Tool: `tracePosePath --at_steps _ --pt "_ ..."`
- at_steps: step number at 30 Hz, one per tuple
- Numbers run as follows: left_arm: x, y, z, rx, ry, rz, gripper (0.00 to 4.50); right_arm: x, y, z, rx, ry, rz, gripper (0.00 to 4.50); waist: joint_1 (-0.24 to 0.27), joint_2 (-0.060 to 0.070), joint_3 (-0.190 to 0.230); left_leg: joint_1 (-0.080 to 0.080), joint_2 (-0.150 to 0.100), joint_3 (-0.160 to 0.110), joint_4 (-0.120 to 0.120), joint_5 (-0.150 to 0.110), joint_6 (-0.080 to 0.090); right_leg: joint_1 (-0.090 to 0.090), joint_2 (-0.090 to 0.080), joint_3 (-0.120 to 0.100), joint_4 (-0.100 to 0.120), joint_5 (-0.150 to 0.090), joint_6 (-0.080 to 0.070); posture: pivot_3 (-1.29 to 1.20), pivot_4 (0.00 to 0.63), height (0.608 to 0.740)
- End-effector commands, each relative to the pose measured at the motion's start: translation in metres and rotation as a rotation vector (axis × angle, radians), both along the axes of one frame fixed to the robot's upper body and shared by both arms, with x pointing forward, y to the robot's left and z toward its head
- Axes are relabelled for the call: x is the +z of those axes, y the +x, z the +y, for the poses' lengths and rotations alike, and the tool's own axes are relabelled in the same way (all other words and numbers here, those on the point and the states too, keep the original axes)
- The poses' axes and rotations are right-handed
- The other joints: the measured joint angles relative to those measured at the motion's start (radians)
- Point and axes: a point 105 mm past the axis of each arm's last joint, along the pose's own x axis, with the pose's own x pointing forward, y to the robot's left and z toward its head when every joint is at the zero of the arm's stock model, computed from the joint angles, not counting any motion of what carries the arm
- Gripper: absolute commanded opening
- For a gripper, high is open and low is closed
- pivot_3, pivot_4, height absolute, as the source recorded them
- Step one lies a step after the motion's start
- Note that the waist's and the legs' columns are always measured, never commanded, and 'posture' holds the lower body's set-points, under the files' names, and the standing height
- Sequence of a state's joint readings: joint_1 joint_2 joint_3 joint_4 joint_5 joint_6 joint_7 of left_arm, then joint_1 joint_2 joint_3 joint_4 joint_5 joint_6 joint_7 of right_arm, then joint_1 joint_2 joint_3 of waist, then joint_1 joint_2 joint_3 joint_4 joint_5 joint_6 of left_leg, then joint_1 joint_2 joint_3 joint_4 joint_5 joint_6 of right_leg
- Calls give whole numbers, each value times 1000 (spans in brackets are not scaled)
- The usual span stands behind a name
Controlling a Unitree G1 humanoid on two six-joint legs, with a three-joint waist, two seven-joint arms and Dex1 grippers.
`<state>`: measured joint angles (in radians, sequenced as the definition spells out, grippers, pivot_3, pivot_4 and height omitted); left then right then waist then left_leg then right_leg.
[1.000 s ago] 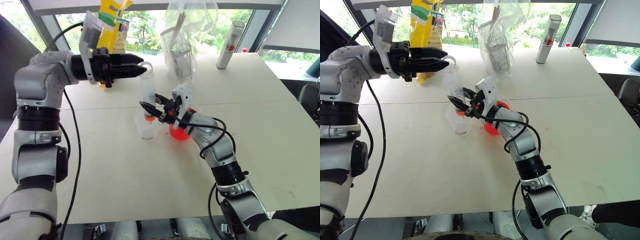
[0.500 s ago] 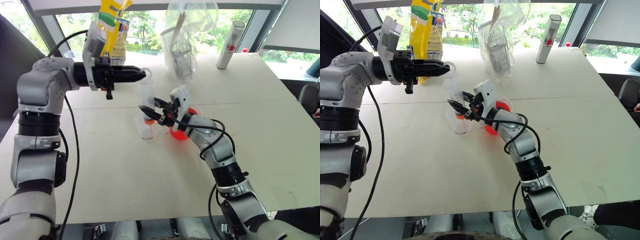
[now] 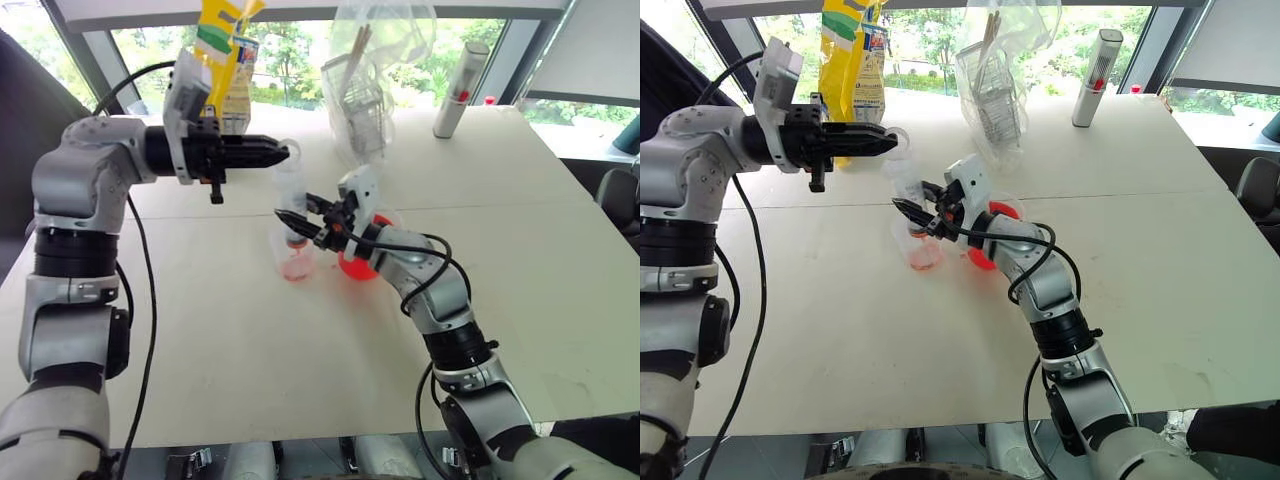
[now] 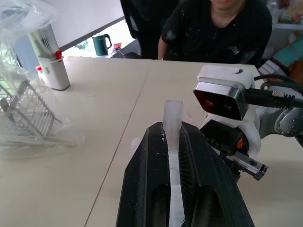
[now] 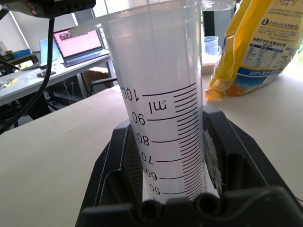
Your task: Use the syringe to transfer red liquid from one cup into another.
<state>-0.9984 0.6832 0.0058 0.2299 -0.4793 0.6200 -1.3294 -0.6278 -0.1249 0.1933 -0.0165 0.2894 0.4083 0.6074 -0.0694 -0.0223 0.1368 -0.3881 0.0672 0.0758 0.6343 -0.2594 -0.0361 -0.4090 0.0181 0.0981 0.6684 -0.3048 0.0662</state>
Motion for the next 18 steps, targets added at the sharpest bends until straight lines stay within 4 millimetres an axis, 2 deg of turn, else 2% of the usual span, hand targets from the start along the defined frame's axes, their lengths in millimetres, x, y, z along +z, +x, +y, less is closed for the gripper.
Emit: tracePosePath --at_steps 1,13,18 --pt "-17 -4 -5 -31 69 37 29 58 -10 0 24 124 -168 1400 0 0 0 0 0 0 0 0 0 0 0 0 0 0 0 0 150 739" --pt "-26 -4 -3 -17 94 37 29 64 -9 -2 24 130 -171 1400 0 0 0 0 0 0 0 0 0 0 0 0 0 0 0 0 150 739" --pt "-10 -4 -2 -7 42 21 29 58 -9 -1 27 116 -158 1400 0 0 0 0 0 0 0 0 0 0 0 0 0 0 0 0 150 739"
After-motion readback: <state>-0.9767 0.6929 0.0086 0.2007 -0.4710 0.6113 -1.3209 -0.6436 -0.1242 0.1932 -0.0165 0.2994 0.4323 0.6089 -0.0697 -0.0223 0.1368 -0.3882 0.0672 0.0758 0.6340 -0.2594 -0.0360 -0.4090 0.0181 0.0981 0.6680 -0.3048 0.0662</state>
